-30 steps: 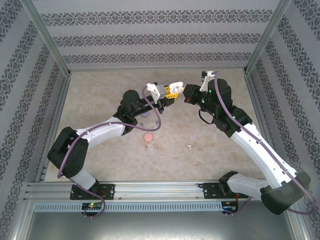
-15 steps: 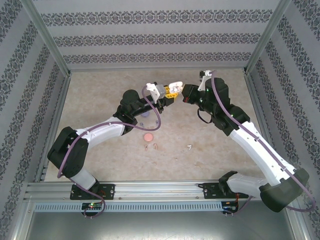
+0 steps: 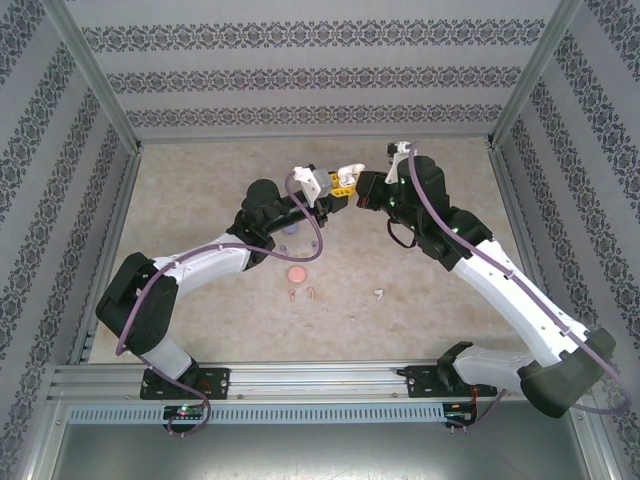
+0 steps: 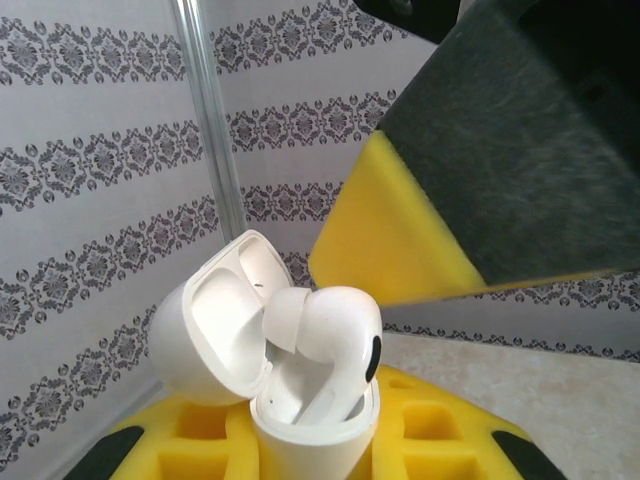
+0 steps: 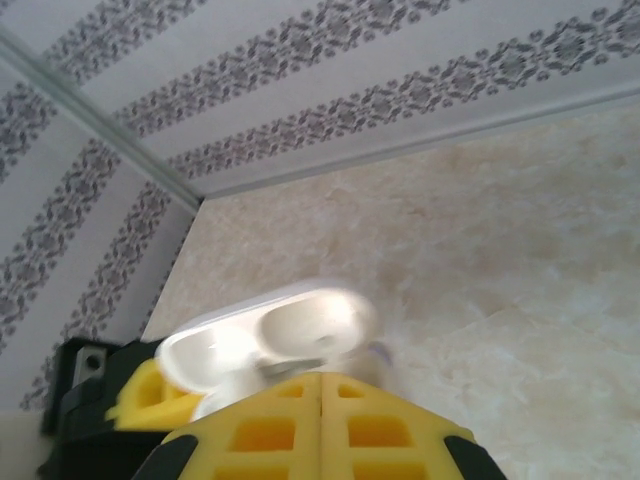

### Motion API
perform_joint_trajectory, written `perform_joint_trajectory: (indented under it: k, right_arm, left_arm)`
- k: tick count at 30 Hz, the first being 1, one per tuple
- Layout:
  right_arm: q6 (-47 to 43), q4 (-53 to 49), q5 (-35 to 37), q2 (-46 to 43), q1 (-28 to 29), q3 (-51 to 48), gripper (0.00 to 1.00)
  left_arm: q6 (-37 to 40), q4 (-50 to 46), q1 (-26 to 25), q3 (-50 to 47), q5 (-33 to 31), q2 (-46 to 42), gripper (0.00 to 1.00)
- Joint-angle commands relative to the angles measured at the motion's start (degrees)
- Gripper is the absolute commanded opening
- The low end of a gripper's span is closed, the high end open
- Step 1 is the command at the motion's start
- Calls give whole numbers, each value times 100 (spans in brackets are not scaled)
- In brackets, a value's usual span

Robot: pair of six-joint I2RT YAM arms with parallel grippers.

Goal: Insert the wireless bluetooth earbuds into the charging case

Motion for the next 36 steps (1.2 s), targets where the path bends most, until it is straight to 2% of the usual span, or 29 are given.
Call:
perform_joint_trajectory:
  k: [1,4,8,36]
  right_arm:
    - [-152,-377,155,-121,80,139,0]
    - [-180,-522,506,-303,70,151,0]
    - [-190,-589,525,-428,13,181,0]
    - [-96,-305,41,257,-107,363,0]
  left_arm:
    - [171,95,-86,83,41,45,0]
    - [171,77,-86,66,-26,80,0]
    - [143,84,-86,44,-42,108,0]
    - [-5,186,-89,126,200,143,0]
